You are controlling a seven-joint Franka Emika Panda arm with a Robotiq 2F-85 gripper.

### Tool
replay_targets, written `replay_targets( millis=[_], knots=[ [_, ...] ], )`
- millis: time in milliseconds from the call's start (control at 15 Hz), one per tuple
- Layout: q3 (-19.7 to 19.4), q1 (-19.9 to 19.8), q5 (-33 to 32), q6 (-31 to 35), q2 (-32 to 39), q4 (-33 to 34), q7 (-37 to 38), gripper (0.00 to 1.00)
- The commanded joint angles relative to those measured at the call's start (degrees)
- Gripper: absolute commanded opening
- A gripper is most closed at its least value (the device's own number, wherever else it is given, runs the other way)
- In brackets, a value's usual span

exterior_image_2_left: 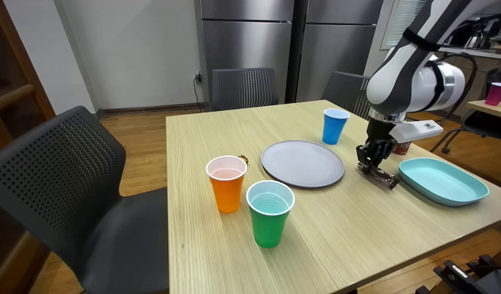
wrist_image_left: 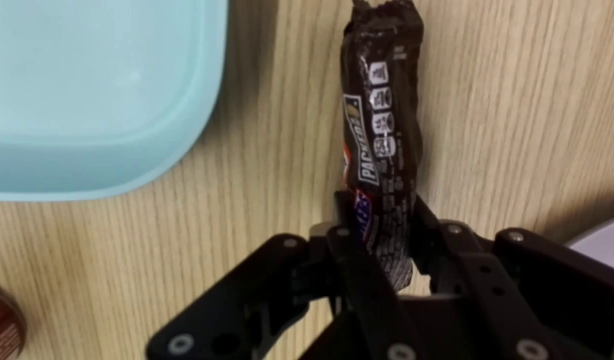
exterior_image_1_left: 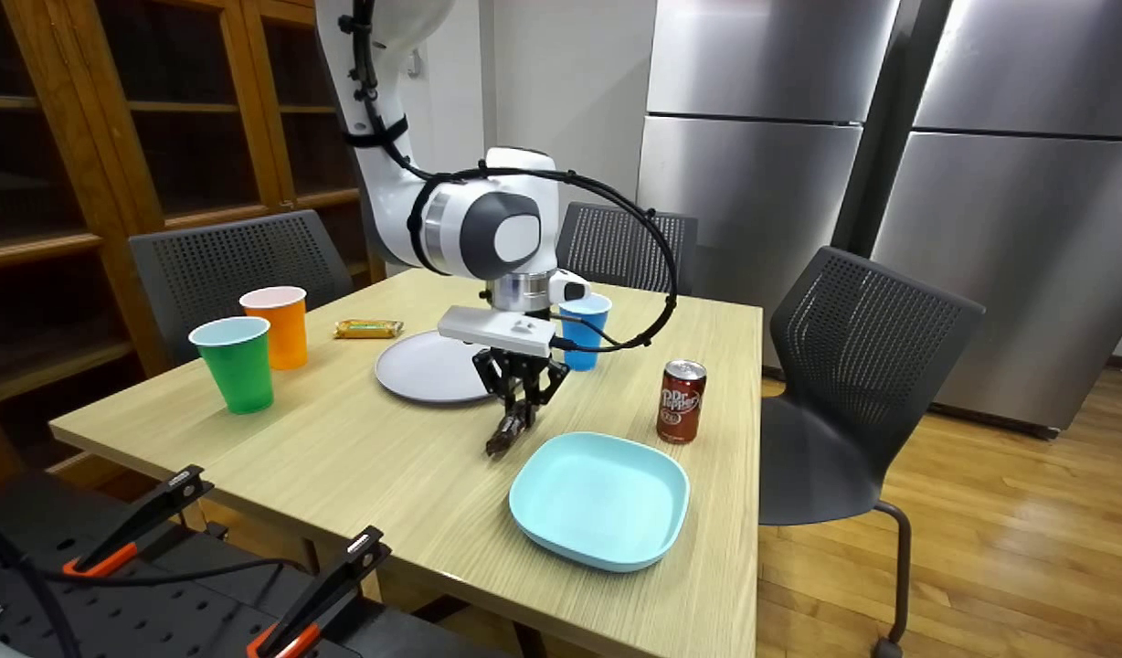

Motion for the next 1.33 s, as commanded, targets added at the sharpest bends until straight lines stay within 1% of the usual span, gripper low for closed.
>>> replay_targets(
  millis=[0,67,267,333,467,600,800,1067,1267],
  knots=[
    [0.99,-1.34,-2.38,-2.35,-5.91,-3.96,-0.35,0.07],
    [2.35,-2.82,-2.18,-3.63,-7.16,-4.6,-2.29,0.06],
    [4.75,-5.62,-0.79,-7.44,-9.94,-5.88,-6.11,0.06],
    [6.28,-7.62,0.17,-9.69,-10.92,-6.08,-9.13,0.06],
    [6.97,-9.77,1.79,-13.39,-12.45,-6.19,-12.41,0.06],
    [6.14,-10.93,2.85,-15.97,-13.93,-6.32,-14.24,0.06],
    [4.45,-12.13,4.03,-17.56,-15.66,-6.7,-15.35,0.06],
    [2.14,-13.35,4.79,-16.36,-16.15,-7.05,-14.98,0.06],
    [1.12,-15.06,6.78,-15.29,-15.62,-6.72,-15.98,0.06]
  ],
)
